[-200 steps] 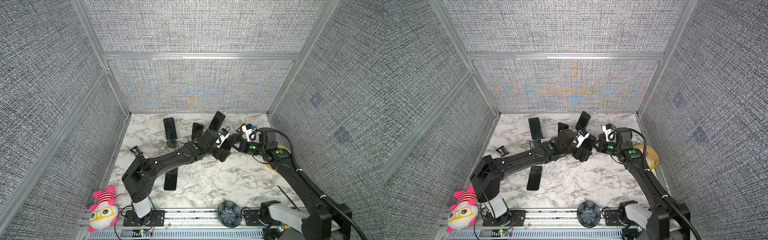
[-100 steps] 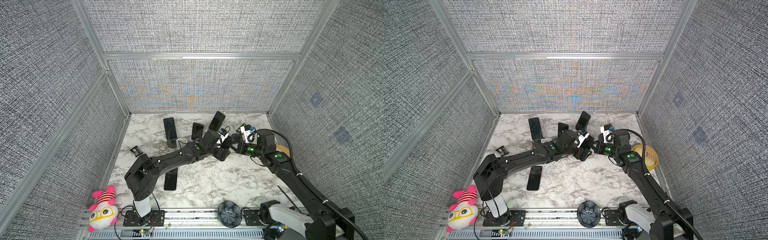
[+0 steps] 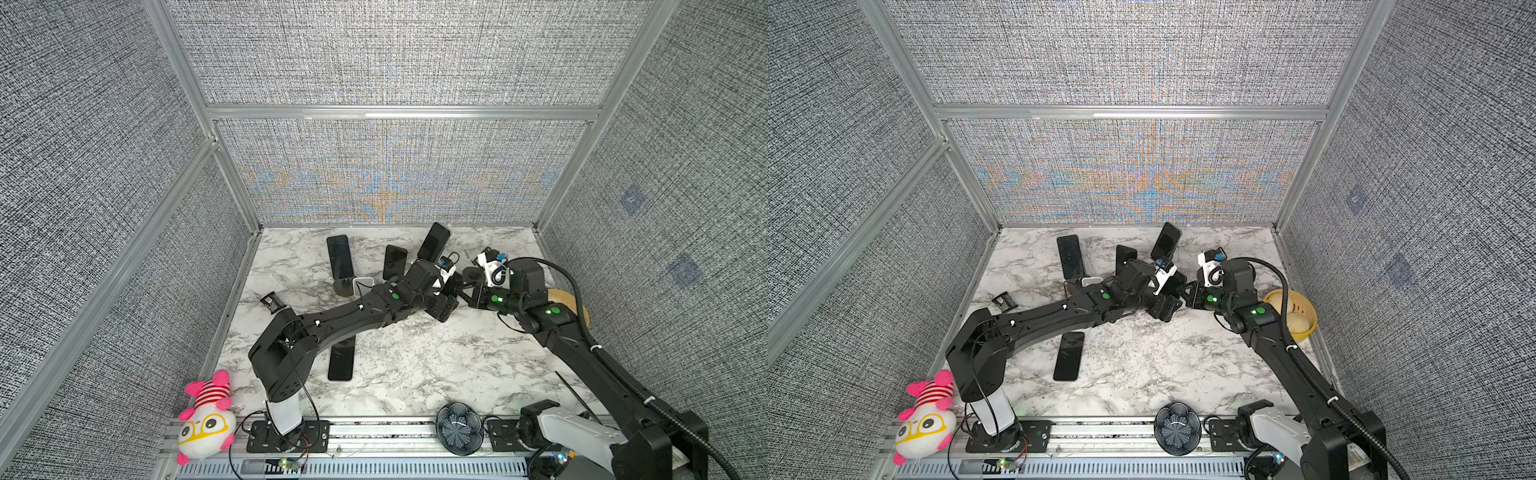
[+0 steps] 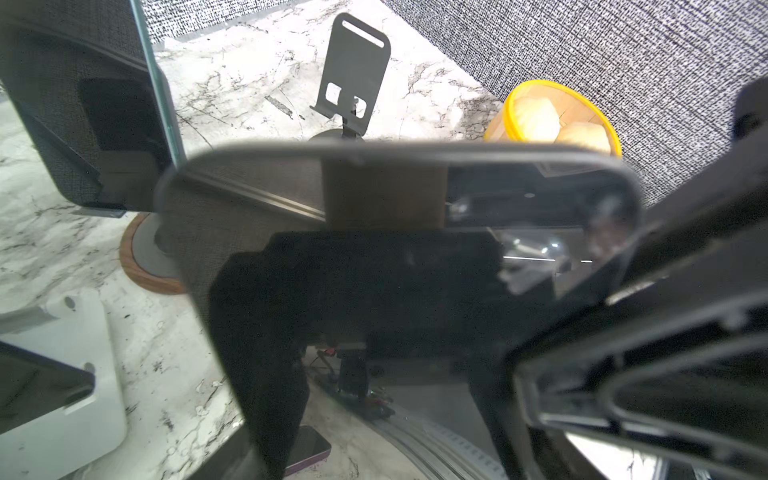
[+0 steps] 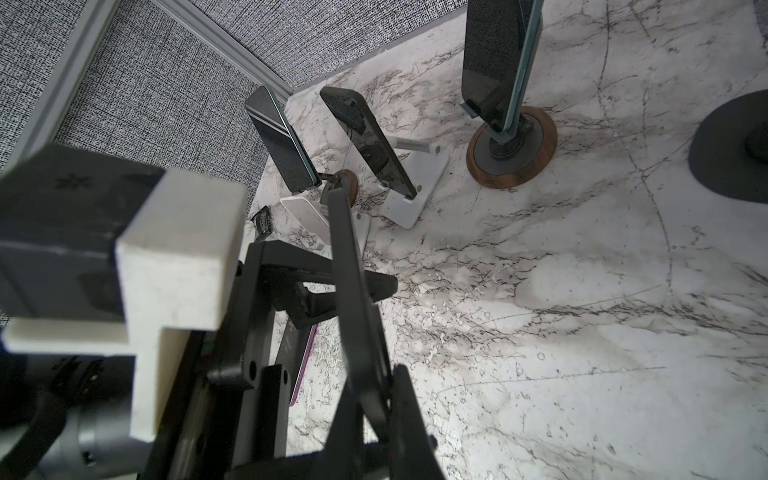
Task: Remove the phone from the phone stand
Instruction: 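Close the left gripper on the black phone while the right gripper opens and withdraws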
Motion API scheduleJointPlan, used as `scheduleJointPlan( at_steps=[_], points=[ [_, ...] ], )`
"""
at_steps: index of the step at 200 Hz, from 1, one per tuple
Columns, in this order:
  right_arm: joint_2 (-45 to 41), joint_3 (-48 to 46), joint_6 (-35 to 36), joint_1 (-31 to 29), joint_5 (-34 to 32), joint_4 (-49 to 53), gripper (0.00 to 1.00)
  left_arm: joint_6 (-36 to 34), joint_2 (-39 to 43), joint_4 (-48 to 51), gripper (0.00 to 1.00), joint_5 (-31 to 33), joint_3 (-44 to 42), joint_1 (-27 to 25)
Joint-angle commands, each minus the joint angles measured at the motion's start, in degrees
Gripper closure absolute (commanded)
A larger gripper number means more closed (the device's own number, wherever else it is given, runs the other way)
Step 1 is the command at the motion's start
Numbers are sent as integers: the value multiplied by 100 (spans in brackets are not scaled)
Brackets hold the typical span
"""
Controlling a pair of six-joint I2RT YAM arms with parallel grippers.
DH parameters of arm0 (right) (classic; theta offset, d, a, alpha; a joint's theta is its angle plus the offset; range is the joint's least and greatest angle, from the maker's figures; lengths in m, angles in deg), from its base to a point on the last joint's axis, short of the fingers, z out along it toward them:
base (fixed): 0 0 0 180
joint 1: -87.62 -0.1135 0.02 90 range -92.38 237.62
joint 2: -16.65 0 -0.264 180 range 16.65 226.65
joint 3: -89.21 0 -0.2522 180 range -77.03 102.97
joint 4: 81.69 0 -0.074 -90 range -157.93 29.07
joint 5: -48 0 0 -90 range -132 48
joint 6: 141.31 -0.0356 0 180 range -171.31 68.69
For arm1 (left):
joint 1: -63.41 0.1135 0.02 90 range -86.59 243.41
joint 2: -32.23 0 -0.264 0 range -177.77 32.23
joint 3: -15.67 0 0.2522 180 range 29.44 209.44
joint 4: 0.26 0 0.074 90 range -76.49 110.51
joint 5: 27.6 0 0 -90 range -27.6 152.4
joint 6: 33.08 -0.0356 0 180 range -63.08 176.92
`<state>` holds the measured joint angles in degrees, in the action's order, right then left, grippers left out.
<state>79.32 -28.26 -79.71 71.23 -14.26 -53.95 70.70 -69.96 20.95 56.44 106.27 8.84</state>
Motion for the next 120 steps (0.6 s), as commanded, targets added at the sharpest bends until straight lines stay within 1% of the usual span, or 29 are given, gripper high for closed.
scheduleJointPlan(
  at_steps=[1,36,63,72,89,103,120],
  points=[
    [4,17,76,-15,32,-175,100,42,27,-69,27,33,-2,7],
    [-14,5,75,-14,29,-178,100,57,22,-83,36,57,7,7],
    [-18,-20,86,-15,-11,-137,100,64,42,-74,37,131,-2,7],
    [-11,-24,96,-21,-30,-116,95,64,54,-47,38,187,-2,12],
    [16,1,141,-11,-65,-38,88,72,70,-12,40,299,-20,12],
    [17,13,142,0,-114,-10,74,76,75,50,40,354,-11,16],
    [-16,70,164,21,-164,88,59,104,91,97,41,414,-20,16]
  ],
)
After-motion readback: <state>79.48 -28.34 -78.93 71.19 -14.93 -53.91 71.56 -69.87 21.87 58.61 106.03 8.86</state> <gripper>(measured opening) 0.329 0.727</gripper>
